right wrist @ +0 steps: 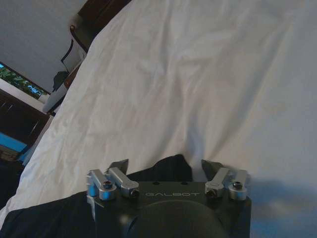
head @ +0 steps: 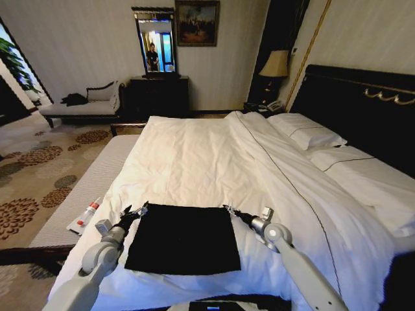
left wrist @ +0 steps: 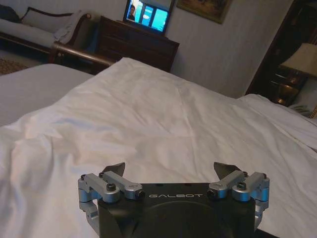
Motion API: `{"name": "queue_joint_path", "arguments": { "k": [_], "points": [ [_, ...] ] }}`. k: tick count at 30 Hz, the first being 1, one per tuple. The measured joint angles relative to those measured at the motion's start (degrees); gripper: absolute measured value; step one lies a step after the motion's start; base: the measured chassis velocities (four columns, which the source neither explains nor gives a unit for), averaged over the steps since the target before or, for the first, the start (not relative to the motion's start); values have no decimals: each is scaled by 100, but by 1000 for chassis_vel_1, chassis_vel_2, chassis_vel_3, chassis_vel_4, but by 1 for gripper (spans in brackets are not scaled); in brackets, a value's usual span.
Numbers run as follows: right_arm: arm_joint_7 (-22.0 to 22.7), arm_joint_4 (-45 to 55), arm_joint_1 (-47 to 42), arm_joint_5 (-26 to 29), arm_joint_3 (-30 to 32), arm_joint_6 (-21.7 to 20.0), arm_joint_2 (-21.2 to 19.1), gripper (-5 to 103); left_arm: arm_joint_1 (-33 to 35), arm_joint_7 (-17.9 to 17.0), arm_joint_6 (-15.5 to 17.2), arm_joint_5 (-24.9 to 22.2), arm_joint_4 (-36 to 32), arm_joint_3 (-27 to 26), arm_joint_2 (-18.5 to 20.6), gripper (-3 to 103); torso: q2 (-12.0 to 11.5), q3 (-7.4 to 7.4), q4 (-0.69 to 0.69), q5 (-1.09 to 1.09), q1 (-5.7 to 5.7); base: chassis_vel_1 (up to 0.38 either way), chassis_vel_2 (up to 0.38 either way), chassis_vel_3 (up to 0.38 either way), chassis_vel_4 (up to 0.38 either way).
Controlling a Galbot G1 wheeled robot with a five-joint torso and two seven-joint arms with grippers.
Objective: Fold the clothes on the bed.
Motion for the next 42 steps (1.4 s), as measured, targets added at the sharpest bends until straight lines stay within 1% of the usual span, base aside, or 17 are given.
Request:
{"name": "queue_joint_path", "arguments": {
  "k": [2,3,6,7,10,12,13,15,16,18,19,21,30,33,37,38,42],
  "points": [
    [3,-11,3,7,-6,-13,48,72,34,10,3,25,-21,-100,-1,100,0,0,0,0,0,0,0,0,0],
    [3,-11,3,7,-6,-13,48,72,34,10,3,25,-21,-100,-1,100,0,0,0,0,0,0,0,0,0],
    [2,40,-46,23,-3,-38,47,56,60,36,6,28,-10,-232,1,100,0,0,0,0,0,0,0,0,0],
    [2,40,-46,23,-3,-38,47,56,60,36,6,28,-10,-232,1,100,0,0,0,0,0,0,0,0,0],
    [2,84,-81,22,3,-46,44,45,45,41,6,10,24,-272,-27,100,0,0,0,0,0,0,0,0,0],
    [3,123,-118,15,13,-51,45,35,19,35,7,-5,49,-267,-48,100,0,0,0,-1,0,0,0,0,0],
    [3,123,-118,15,13,-51,45,35,19,35,7,-5,49,-267,-48,100,0,0,0,-1,0,0,0,0,0],
    [5,162,-168,0,34,-52,41,24,-8,33,14,-35,79,-243,-55,100,0,0,0,0,0,0,0,0,0],
    [6,172,-189,-9,45,-52,38,24,-27,32,21,-56,102,-224,-55,100,0,0,0,0,0,0,0,0,0],
    [6,185,-214,-21,57,-52,33,13,-83,26,37,-94,168,-156,-52,100,0,0,0,0,0,0,0,0,0],
    [6,185,-214,-21,57,-52,33,13,-83,26,37,-94,168,-156,-52,100,0,0,0,0,0,0,0,0,0],
    [6,186,-225,-28,70,-52,22,3,-197,-20,65,-153,277,-21,-44,100,0,0,1,0,0,0,0,0,0],
    [69,200,-208,-41,70,-53,50,1,-1031,-416,245,-503,925,578,33,100,0,0,0,0,0,0,0,0,0],
    [84,201,-206,-50,73,-53,51,1,-1360,-538,380,-735,1085,837,87,100,0,0,-1,0,0,0,0,0,0],
    [84,196,-211,-84,106,-53,48,1,-1590,-626,595,-713,1294,1101,119,100,0,0,-1,1,0,0,0,0,0],
    [84,194,-213,-100,117,-52,46,1,-1643,-637,662,-694,1358,1183,120,102,0,0,0,0,0,0,0,0,0],
    [83,195,-217,-111,149,-46,33,1,-1758,-675,826,-681,1439,1374,120,98,0,0,0,0,0,0,0,0,0]
  ]
}}
